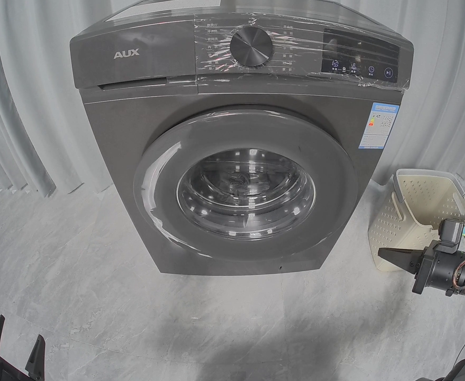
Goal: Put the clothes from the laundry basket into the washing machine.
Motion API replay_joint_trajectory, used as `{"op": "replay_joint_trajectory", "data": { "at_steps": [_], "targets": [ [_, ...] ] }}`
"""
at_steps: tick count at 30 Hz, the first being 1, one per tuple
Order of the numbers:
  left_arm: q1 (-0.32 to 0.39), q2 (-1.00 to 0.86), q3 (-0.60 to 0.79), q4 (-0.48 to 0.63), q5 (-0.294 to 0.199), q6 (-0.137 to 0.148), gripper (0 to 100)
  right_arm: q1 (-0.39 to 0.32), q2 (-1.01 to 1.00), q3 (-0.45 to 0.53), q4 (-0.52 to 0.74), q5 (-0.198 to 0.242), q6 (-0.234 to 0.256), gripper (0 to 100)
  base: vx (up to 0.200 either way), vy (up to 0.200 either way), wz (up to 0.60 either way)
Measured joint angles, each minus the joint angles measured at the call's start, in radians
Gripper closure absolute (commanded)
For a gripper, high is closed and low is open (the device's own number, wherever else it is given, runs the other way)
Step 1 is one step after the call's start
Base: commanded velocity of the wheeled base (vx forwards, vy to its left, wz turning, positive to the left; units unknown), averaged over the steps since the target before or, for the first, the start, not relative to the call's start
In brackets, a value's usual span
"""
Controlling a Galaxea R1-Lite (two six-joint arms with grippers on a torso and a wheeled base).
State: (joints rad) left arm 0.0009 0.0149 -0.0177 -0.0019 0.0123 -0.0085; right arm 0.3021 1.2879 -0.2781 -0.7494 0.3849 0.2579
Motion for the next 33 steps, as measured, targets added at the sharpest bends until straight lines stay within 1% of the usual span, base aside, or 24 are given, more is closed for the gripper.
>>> {"op": "replay_joint_trajectory", "data": {
  "at_steps": [3, 8, 12, 17, 20, 23, 28, 29, 33],
  "targets": [
    [0.001, 0.000, 0.000, 0.000, -0.001, 0.004, 0, 0.015, 0.009, -0.002, -0.041, 0.000, 0.027, 100, 0.000, 0.000, 0.00],
    [0.000, 0.000, 0.000, 0.000, -0.001, 0.005, 0, 0.021, 0.028, 0.000, -0.102, -0.002, 0.050, 100, 0.000, 0.000, 0.00],
    [0.000, 0.000, 0.000, 0.000, -0.001, 0.005, 0, 0.026, 0.059, 0.011, -0.153, -0.022, 0.062, 100, 0.200, 0.000, 0.00],
    [0.001, 0.000, 0.000, 0.001, -0.002, 0.005, 0, 0.057, 0.093, 0.026, -0.198, -0.035, 0.079, 100, 0.200, 0.000, 0.00],
    [0.001, 0.000, 0.000, 0.000, -0.001, 0.005, 0, 0.064, 0.112, 0.030, -0.212, -0.044, 0.083, 100, 0.200, 0.000, 0.00],
    [0.000, 0.000, 0.000, 0.000, -0.002, 0.006, 0, 0.071, 0.140, 0.033, -0.251, -0.062, 0.084, 100, 0.000, 0.000, 0.00],
    [0.000, 0.001, 0.000, 0.001, -0.002, 0.008, 0, 0.074, 0.183, 0.042, -0.316, -0.073, 0.082, 100, 0.000, 0.000, 0.00],
    [0.001, 0.001, 0.000, 0.000, -0.001, 0.008, 0, 0.074, 0.193, 0.043, -0.331, -0.079, 0.082, 100, 0.000, 0.000, 0.00],
    [0.000, 0.001, 0.000, 0.001, -0.001, 0.007, 0, 0.076, 0.245, 0.044, -0.417, -0.130, 0.082, 100, 0.000, 0.000, 0.00]
  ]
}}
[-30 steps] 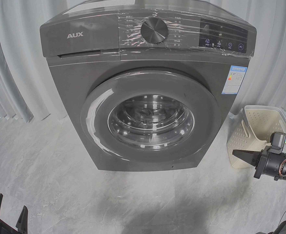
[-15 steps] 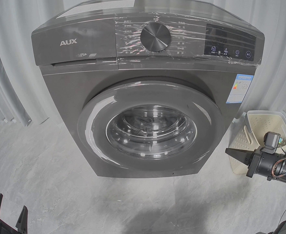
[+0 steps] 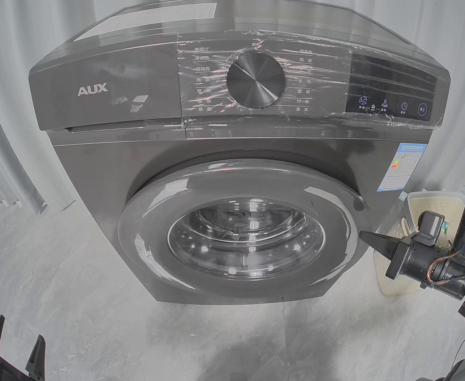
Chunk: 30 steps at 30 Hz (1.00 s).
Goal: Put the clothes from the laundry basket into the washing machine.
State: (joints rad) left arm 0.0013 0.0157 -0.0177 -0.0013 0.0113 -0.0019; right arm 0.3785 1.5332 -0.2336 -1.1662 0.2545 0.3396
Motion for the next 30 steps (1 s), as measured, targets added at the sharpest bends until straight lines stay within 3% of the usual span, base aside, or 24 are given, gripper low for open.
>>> {"op": "replay_joint_trajectory", "data": {
  "at_steps": [13, 19, 27, 30],
  "targets": [
    [0.000, 0.000, 0.000, 0.000, 0.001, -0.002, 0, 0.047, 0.184, 0.003, -0.369, -0.167, -0.014, 100, 0.000, 0.000, 0.00],
    [0.000, 0.000, 0.000, 0.000, 0.000, -0.004, 0, 0.057, 0.233, -0.010, -0.381, -0.202, -0.066, 100, 0.000, 0.000, 0.00],
    [0.000, 0.000, 0.000, 0.000, 0.000, -0.004, 0, 0.059, 0.249, -0.038, -0.388, -0.253, -0.096, 100, 0.000, 0.000, 0.00],
    [0.000, 0.000, 0.000, 0.000, 0.000, -0.004, 0, 0.057, 0.250, -0.042, -0.387, -0.253, -0.109, 100, 0.000, 0.000, 0.00]
  ]
}}
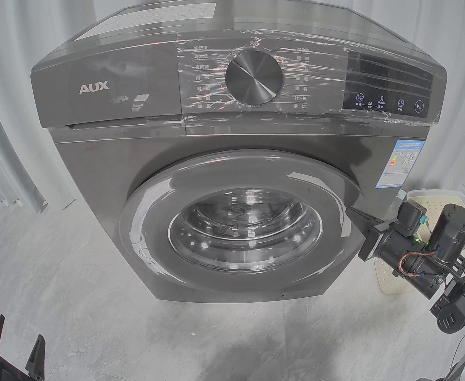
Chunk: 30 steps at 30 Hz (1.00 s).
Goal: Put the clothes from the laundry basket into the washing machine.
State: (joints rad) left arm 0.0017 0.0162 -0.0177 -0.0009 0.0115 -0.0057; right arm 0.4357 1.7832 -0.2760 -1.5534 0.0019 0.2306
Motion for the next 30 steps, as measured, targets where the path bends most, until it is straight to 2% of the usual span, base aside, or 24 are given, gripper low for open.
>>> {"op": "replay_joint_trajectory", "data": {
  "at_steps": [8, 14, 18, 25, 30],
  "targets": [
    [-0.001, 0.000, 0.000, 0.000, 0.000, 0.000, 0, 0.032, -0.009, 0.003, -0.012, -0.012, 0.003, 100, 0.000, 0.000, 0.00],
    [-0.001, 0.000, 0.000, 0.000, 0.000, -0.002, 0, 0.142, -0.074, 0.105, -0.006, 0.012, -0.009, 100, 0.000, 0.000, 0.00],
    [0.000, 0.000, 0.000, 0.000, 0.001, -0.002, 0, 0.194, -0.137, 0.161, -0.003, 0.021, -0.039, 100, 0.000, 0.000, 0.00],
    [-0.001, 0.000, 0.000, 0.000, 0.001, -0.002, 0, 0.208, -0.259, 0.239, 0.014, 0.025, -0.056, 100, 0.000, 0.000, 0.00],
    [0.000, 0.000, 0.000, 0.000, 0.002, -0.002, 0, 0.202, -0.345, 0.255, 0.051, 0.022, -0.059, 100, 0.000, 0.000, 0.00]
  ]
}}
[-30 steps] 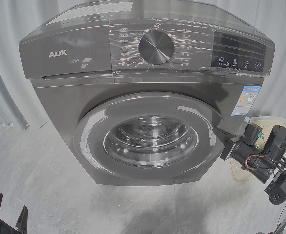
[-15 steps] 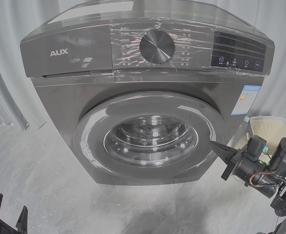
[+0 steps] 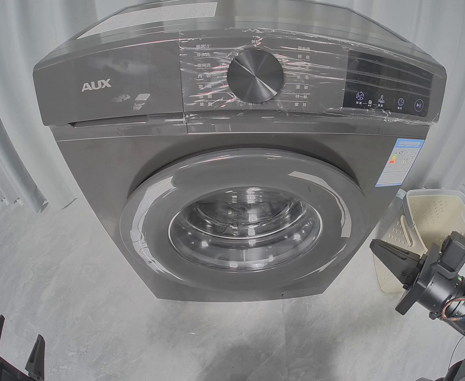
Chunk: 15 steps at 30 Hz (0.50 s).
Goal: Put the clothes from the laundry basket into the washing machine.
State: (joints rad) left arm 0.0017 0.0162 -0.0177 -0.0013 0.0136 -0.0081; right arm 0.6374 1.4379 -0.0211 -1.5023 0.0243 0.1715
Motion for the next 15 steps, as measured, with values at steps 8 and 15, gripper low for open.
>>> {"op": "replay_joint_trajectory", "data": {
  "at_steps": [8, 15],
  "targets": [
    [-0.001, 0.000, 0.000, 0.000, 0.000, -0.002, 0, -0.009, -0.092, 0.003, 0.105, 0.000, -0.025, 0, 0.000, 0.000, 0.00],
    [-0.001, 0.000, 0.000, 0.000, 0.000, 0.001, 0, -0.028, -0.189, 0.004, 0.239, -0.001, -0.048, 0, 0.000, 0.000, 0.00]
  ]
}}
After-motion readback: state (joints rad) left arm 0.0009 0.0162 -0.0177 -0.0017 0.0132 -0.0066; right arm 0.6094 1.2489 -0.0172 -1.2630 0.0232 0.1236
